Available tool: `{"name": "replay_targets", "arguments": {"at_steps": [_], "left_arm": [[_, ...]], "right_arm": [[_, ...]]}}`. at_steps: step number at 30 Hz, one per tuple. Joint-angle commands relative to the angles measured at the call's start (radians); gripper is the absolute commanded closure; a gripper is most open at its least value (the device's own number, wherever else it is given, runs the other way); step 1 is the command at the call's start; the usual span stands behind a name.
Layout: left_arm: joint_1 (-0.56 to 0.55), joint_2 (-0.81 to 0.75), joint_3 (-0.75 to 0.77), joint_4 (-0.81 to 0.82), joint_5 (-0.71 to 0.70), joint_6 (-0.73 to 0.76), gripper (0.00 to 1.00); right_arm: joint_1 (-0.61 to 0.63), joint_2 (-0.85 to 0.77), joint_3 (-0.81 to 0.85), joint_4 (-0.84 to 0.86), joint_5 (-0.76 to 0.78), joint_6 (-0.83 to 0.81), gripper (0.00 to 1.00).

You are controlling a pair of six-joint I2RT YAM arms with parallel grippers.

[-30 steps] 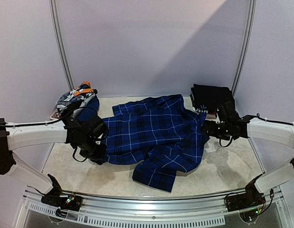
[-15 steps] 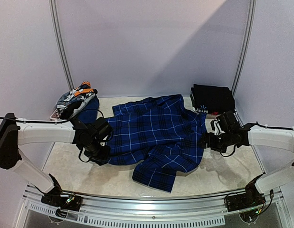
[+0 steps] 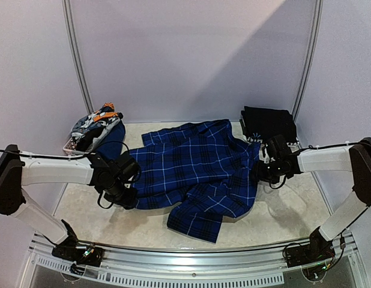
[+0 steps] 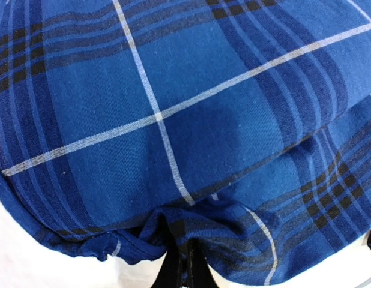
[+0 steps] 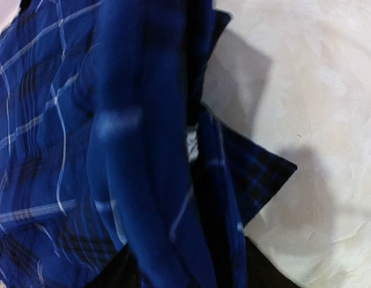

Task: Fold and stack the mixed laundry pile
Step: Smooth out the crumpled shirt at the center of the board.

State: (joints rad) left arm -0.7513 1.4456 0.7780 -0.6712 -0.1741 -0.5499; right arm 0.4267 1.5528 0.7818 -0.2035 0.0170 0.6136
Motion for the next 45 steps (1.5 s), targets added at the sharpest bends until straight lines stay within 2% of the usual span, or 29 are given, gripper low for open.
{"name": "replay_targets", "arguments": {"at_steps": [1,6,7,17,22,26,28,30,35,36,40,45], "left_arm": [[0.010,-0.019,-0.010,0.009,-0.021,0.011,1.00],[0.011,-0.068,0.024,-0.057,-0.028,0.010,1.00],[0.009,-0.090,0.037,-0.079,-0.025,0.004,1.00],[-0.031,-0.326,0.145,-0.276,-0.034,-0.047,1.00],[-0.045,-0.402,0.145,-0.318,-0.042,-0.083,1.00],[-0.045,-0.400,0.096,-0.298,-0.039,-0.097,1.00],[-0.045,-0.364,0.061,-0.250,-0.006,-0.105,1.00],[-0.048,-0.314,0.030,-0.188,0.024,-0.109,1.00],[-0.067,-0.247,0.016,-0.079,0.028,-0.111,1.00],[-0.070,-0.244,0.017,-0.072,0.027,-0.109,1.00],[-0.075,-0.232,0.014,-0.054,0.035,-0.097,1.00],[-0.080,-0.171,0.031,-0.068,0.069,-0.071,1.00]], "right_arm": [[-0.010,0.051,0.079,0.016,0.044,-0.032,0.57],[-0.020,0.043,0.139,-0.057,0.057,-0.055,0.97],[-0.020,0.022,0.155,-0.086,0.070,-0.055,1.00],[-0.027,-0.231,0.197,-0.386,0.225,-0.029,1.00],[-0.075,-0.296,0.100,-0.366,0.238,-0.005,1.00],[-0.109,-0.224,0.074,-0.325,0.217,0.005,1.00],[-0.110,-0.186,0.071,-0.302,0.189,-0.001,0.96],[-0.109,-0.170,0.073,-0.288,0.149,-0.011,0.86],[-0.109,-0.222,0.072,-0.308,0.072,-0.029,0.44],[-0.109,-0.236,0.068,-0.319,0.070,-0.029,0.38],[-0.107,-0.320,0.038,-0.380,0.084,-0.024,0.24],[-0.097,-0.435,0.030,-0.454,0.123,-0.002,0.20]]}}
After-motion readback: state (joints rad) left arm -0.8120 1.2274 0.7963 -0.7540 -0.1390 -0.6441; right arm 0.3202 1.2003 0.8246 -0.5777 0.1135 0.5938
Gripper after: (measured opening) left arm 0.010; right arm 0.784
